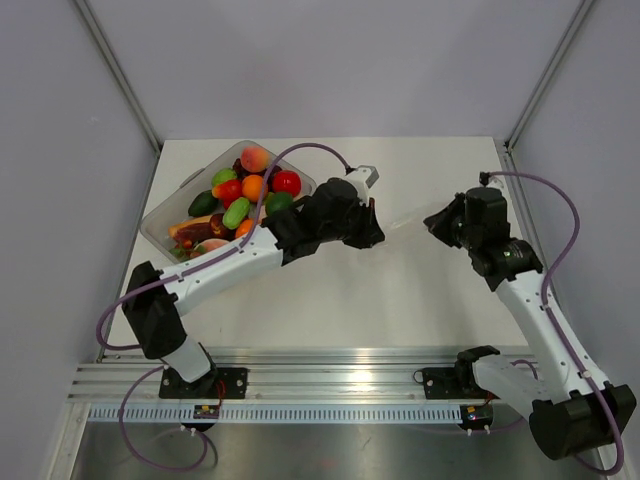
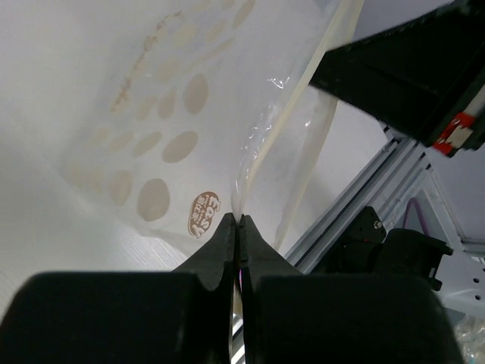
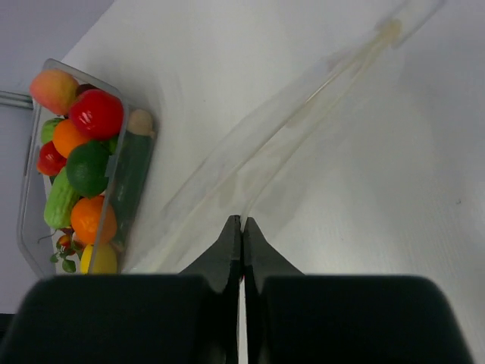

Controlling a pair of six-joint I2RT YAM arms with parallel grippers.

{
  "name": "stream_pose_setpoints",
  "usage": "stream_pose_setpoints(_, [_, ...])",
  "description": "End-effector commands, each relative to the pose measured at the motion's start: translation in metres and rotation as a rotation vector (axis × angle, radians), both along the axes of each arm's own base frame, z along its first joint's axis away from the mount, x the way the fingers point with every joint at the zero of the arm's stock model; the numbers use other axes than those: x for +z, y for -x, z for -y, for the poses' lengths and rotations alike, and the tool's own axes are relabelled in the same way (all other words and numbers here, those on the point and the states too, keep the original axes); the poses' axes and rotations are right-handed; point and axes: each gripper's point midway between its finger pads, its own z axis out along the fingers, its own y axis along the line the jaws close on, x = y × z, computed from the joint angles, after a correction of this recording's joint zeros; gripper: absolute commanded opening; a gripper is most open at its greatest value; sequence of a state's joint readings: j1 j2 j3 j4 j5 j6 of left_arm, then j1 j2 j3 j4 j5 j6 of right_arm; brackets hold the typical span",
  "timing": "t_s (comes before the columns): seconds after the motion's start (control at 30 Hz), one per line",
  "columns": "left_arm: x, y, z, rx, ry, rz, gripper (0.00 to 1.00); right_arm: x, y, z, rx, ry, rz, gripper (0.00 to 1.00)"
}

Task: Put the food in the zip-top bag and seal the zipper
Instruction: Pick up the zipper food storage bag at the center of the board, then open the zipper of the food storage bag at the center of the board.

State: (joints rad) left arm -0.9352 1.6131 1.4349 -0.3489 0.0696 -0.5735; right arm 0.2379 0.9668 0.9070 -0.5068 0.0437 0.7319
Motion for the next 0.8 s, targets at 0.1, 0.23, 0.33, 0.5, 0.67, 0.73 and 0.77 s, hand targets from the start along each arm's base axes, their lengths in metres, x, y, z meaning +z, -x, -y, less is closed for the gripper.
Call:
stream_pose_setpoints(0.1, [0.064, 0.010, 0.006, -0.053, 0.157, 0.051, 0.04, 0.081, -0.011, 0.007, 0.138, 0.220, 0.090, 0.00])
stream_pose_setpoints(0.23, [0.067, 0.014, 0.006, -0.071, 0.161, 0.050, 0.53, 0.107, -0.004, 0.004, 0.236, 0.290, 0.081, 0.00])
stream_pose_setpoints(0.33, [0.065, 0.015, 0.005, -0.071, 0.154, 0.046, 0.68, 0.101, 0.005, -0.002, 0.311, 0.301, 0.028, 0.00])
stream_pose_setpoints(0.5, [0.065, 0.017, 0.007, -0.078, 0.172, 0.029, 0.72, 0.083, 0.014, -0.012, 0.375, 0.269, -0.019, 0.00])
stream_pose_setpoints(0.67, [0.082, 0.028, 0.019, -0.141, 0.250, 0.014, 0.89, 0.063, 0.018, -0.025, 0.422, 0.234, -0.067, 0.00])
stream_pose_setpoints(0.73, [0.088, 0.034, 0.022, -0.162, 0.280, 0.000, 0.91, 0.059, 0.019, -0.026, 0.429, 0.237, -0.078, 0.00])
stream_pose_setpoints(0.77, [0.089, 0.035, 0.026, -0.169, 0.284, 0.003, 0.91, 0.058, 0.020, -0.026, 0.433, 0.237, -0.080, 0.00])
